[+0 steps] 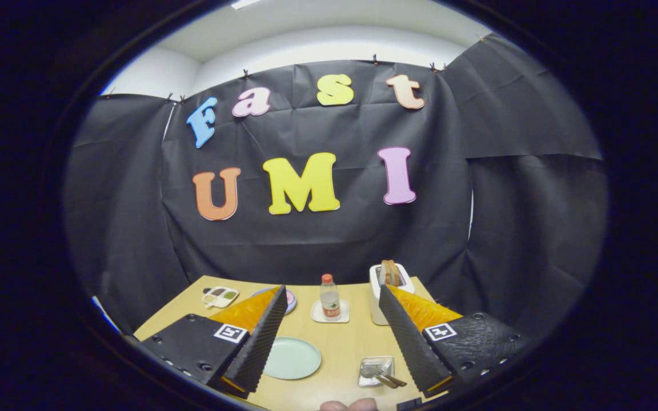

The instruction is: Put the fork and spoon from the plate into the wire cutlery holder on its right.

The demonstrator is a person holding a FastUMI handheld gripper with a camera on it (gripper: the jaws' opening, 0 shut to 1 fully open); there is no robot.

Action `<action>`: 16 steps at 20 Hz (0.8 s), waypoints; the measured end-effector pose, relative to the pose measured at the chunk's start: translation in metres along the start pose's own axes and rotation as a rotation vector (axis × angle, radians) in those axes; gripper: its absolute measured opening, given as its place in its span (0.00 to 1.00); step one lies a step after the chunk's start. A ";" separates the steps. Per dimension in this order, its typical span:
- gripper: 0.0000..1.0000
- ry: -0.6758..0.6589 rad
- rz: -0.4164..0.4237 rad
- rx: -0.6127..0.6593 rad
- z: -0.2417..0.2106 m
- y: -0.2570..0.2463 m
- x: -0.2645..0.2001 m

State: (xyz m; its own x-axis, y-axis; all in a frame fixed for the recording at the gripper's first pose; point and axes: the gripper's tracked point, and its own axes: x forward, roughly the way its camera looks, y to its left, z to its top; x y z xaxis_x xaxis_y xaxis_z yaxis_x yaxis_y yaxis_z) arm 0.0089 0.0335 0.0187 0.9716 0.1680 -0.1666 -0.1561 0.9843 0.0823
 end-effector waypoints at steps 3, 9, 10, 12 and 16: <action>0.97 -0.003 -0.006 -0.002 0.001 -0.002 0.000; 0.97 -0.015 -0.009 0.000 0.008 0.001 0.004; 0.97 -0.020 -0.007 0.002 0.009 0.001 0.004; 0.97 -0.025 -0.008 -0.003 0.012 0.001 0.006; 0.97 -0.040 -0.002 0.000 0.026 0.002 0.017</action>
State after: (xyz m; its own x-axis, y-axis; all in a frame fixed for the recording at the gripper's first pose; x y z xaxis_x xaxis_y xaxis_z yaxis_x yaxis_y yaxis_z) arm 0.0295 0.0373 0.0415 0.9782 0.1641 -0.1276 -0.1545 0.9846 0.0818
